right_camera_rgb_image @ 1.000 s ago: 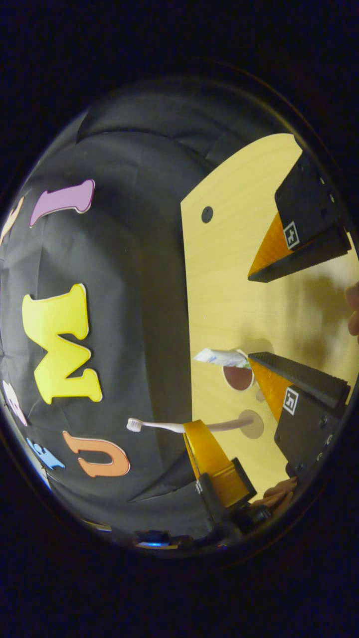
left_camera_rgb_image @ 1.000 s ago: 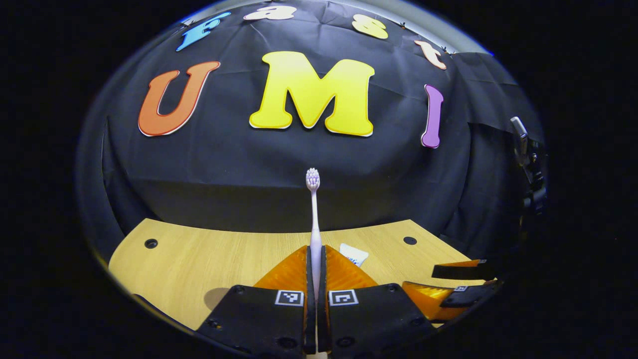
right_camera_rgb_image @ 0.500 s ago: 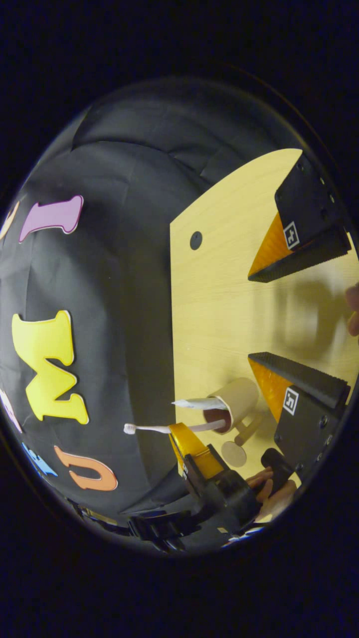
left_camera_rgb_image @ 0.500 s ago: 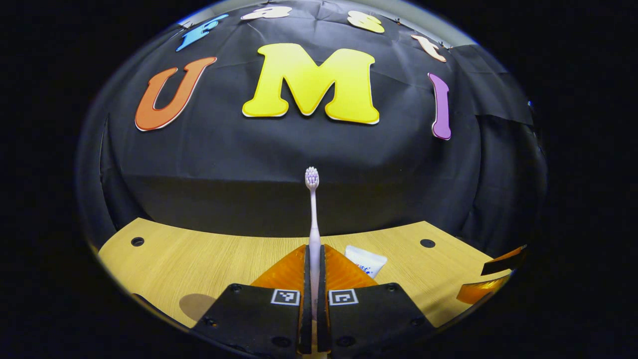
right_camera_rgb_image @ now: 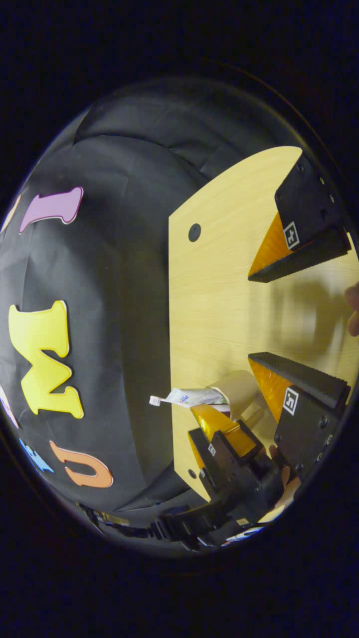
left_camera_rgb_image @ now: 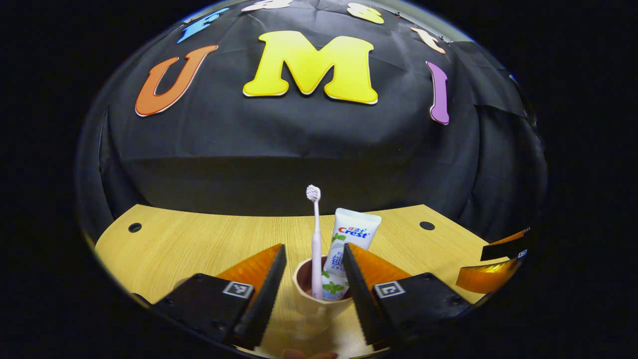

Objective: Put the toothbrush and toothpaste on the desktop into the cup, then pick up the cup and place it on the coaster on the desktop.

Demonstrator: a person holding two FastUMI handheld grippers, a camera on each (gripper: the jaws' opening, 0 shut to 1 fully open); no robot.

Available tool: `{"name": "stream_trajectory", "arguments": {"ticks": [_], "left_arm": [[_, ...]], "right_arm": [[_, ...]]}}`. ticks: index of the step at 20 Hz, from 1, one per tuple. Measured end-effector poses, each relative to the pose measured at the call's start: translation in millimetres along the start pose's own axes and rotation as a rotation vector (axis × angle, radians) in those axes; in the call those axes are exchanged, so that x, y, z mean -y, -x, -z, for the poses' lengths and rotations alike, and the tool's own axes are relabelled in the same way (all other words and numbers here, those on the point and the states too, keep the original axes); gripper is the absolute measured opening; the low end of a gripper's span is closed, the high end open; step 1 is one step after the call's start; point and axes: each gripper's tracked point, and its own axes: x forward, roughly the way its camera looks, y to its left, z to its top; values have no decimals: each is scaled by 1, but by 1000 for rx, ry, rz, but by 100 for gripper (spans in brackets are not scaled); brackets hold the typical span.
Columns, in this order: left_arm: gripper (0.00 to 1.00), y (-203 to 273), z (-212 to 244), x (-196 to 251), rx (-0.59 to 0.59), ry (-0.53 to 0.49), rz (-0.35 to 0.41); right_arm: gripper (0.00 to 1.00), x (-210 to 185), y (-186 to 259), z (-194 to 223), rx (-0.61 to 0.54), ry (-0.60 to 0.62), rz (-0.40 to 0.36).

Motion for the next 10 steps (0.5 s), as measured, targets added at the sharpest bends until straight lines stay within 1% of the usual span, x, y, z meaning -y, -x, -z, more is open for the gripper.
{"name": "stream_trajectory", "arguments": {"ticks": [1,2,4,6,7,10], "left_arm": [[94,9,-6,-7,7,8,-17],[99,19,-12,-18,13,11,-34],[100,42,-23,-40,35,30,-68],[99,62,-26,-57,23,47,-84],[98,73,-28,-67,17,46,-97],[98,108,-35,-100,15,53,-142]], "right_arm": [[84,-5,0,-2,-4,0,0],[84,-11,3,-3,-8,-1,-1],[84,-30,3,-6,-20,3,-18],[84,-51,1,-3,-41,9,-36],[84,-63,1,-2,-54,9,-44],[84,-100,0,-3,-93,1,-60]]}}
